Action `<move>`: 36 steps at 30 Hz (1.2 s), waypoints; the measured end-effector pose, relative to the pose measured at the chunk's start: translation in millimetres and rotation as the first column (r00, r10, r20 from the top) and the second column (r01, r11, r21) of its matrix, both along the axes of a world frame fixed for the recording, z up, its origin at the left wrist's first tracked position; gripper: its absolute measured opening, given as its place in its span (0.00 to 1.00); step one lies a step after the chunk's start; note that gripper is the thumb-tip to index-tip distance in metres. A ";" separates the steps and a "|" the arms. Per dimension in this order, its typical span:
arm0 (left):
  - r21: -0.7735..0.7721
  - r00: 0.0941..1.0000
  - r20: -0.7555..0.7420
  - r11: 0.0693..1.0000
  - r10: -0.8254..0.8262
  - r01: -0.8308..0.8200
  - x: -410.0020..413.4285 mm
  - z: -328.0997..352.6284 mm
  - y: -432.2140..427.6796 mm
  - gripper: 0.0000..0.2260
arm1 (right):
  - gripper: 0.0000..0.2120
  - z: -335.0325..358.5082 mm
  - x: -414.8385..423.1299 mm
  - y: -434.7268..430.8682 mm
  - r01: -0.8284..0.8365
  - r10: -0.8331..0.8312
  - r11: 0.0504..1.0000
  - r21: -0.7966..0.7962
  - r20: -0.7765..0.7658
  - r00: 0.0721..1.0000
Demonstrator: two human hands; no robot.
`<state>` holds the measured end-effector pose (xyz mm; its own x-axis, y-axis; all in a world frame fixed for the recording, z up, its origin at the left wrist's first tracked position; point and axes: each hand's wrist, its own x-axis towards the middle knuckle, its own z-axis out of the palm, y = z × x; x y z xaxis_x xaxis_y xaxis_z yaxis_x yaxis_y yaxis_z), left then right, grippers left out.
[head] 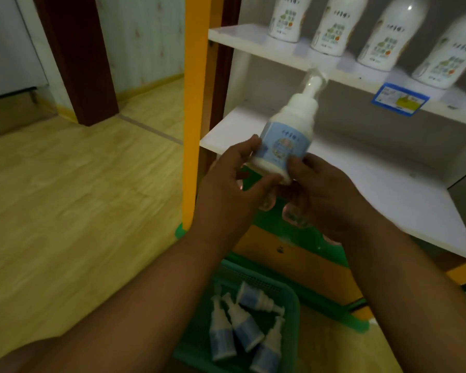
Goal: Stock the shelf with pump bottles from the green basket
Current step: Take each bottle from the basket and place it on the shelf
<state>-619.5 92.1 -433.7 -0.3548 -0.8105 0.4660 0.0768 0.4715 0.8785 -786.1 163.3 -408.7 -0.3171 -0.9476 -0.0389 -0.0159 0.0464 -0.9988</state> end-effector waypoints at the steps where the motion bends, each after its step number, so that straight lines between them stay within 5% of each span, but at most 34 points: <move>1: 0.033 1.000 0.003 0.999 -0.014 0.014 -3.3 -2.0 -5.1 0.27 | 0.33 3.5 -8.3 -2.0 0.007 -0.004 0.999 0.038 -0.075 0.997; 10: 0.022 0.961 0.253 0.994 -0.109 0.107 -59.6 -10.4 -60.7 0.28 | 0.23 7.4 -67.3 -53.4 0.036 0.047 0.987 0.157 -0.496 0.867; 14: -0.016 0.959 0.274 0.997 -0.067 0.075 -80.3 -15.4 -88.2 0.27 | 0.27 -6.4 -90.5 -81.0 0.030 0.045 0.989 0.142 -0.495 0.868; 18: -0.015 0.940 0.339 0.999 -0.036 0.044 -99.2 -22.4 -114.6 0.25 | 0.21 -21.0 -99.2 -104.5 0.026 0.031 0.996 0.091 -0.568 0.822; 29: 0.022 0.931 0.364 1.000 -0.025 0.018 -137.6 -45.2 -164.2 0.19 | 0.34 -52.8 -138.0 -147.1 0.064 0.019 0.993 0.095 -0.687 0.727; 36: -0.022 0.891 0.454 1.000 0.003 0.008 -163.2 -53.7 -200.0 0.20 | 0.35 -67.1 -154.9 -173.0 0.137 -0.065 0.989 0.060 -0.655 0.753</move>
<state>-782.7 -107.9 -487.4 -0.5341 -0.8003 0.2724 -0.3261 0.4923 0.8070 -941.0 -9.7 -475.8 -0.3939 -0.9111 0.1213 -0.6484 0.1819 -0.7392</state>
